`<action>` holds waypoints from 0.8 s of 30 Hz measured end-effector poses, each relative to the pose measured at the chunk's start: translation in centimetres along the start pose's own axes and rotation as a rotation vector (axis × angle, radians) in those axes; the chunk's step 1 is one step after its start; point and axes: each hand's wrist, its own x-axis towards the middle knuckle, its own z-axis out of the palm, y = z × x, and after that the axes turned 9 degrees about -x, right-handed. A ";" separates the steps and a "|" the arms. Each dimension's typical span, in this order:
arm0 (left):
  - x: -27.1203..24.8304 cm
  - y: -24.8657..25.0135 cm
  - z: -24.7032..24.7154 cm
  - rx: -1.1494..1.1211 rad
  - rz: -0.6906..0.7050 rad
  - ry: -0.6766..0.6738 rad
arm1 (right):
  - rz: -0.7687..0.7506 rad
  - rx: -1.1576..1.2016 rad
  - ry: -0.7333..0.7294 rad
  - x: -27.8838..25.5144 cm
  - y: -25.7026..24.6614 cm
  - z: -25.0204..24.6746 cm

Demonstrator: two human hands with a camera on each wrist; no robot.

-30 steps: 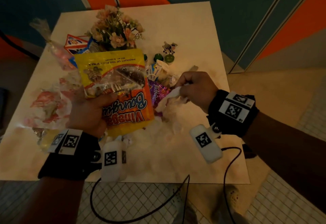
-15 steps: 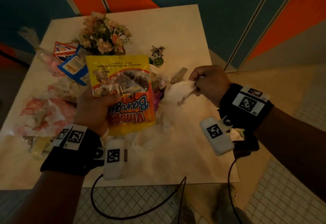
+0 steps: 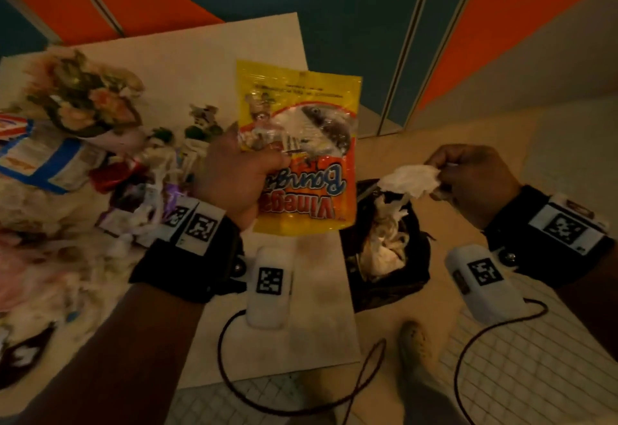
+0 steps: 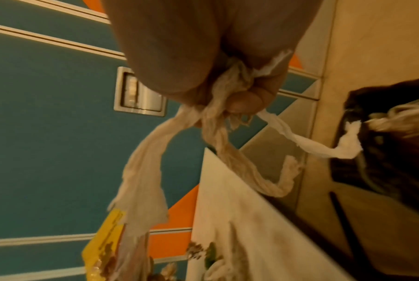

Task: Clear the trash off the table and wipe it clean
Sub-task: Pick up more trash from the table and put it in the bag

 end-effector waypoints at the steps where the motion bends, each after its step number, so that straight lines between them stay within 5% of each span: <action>1: 0.2 -0.8 1.9 0.038 0.007 0.008 | 0.036 -0.002 -0.010 0.5 1.3 -0.8; 8: 1.6 -8.9 12.3 0.652 0.117 0.006 | 0.313 -0.078 -0.093 4.4 9.8 -4.7; 20: 3.7 -25.8 19.5 1.171 -0.219 -0.120 | 0.381 -0.273 -0.267 14.8 16.7 -1.6; 24: 4.3 -28.8 20.3 1.201 -0.200 -0.075 | 0.416 -0.200 -0.325 17.9 20.0 1.0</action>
